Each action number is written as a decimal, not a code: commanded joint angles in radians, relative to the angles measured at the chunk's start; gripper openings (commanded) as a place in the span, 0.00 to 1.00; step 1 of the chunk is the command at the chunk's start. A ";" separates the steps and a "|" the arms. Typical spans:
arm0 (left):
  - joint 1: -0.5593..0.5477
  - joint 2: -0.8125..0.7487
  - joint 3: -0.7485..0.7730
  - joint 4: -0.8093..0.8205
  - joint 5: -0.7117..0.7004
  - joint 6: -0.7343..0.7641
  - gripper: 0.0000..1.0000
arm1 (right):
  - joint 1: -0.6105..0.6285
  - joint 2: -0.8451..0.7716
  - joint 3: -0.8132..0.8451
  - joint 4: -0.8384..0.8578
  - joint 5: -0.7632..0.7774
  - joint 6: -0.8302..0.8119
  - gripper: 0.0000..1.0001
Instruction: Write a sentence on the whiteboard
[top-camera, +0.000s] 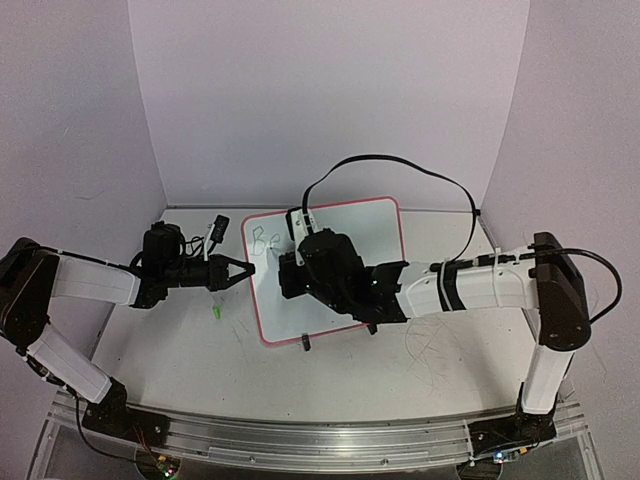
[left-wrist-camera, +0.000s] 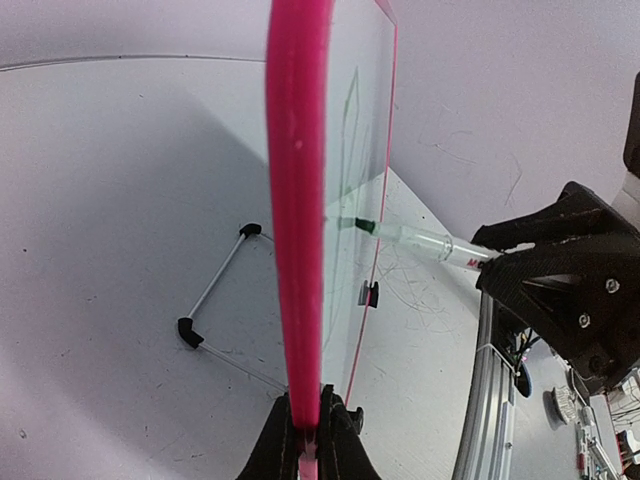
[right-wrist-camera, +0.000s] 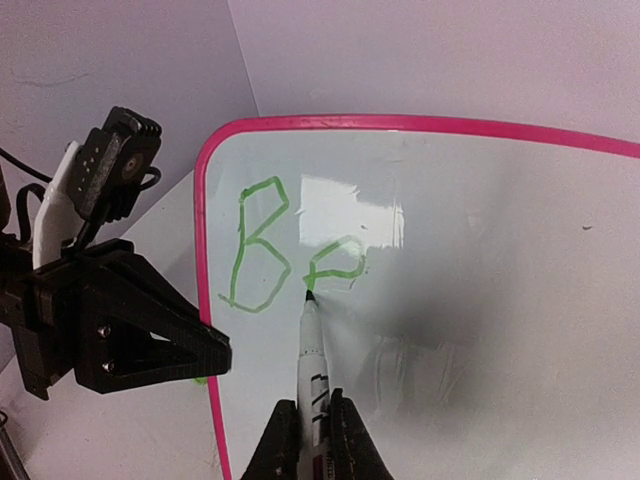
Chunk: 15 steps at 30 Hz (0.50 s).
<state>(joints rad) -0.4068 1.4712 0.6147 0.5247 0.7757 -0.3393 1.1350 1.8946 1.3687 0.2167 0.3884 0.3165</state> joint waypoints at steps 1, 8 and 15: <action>0.000 -0.031 0.014 0.020 -0.024 0.033 0.00 | -0.005 -0.023 -0.027 -0.036 0.012 0.018 0.00; 0.000 -0.029 0.014 0.018 -0.023 0.033 0.00 | -0.006 -0.043 -0.043 -0.040 0.045 0.016 0.00; -0.002 -0.026 0.016 0.018 -0.023 0.033 0.00 | -0.006 -0.057 -0.039 -0.049 0.096 0.001 0.00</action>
<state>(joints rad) -0.4068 1.4712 0.6147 0.5243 0.7742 -0.3389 1.1404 1.8786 1.3388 0.2079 0.4050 0.3218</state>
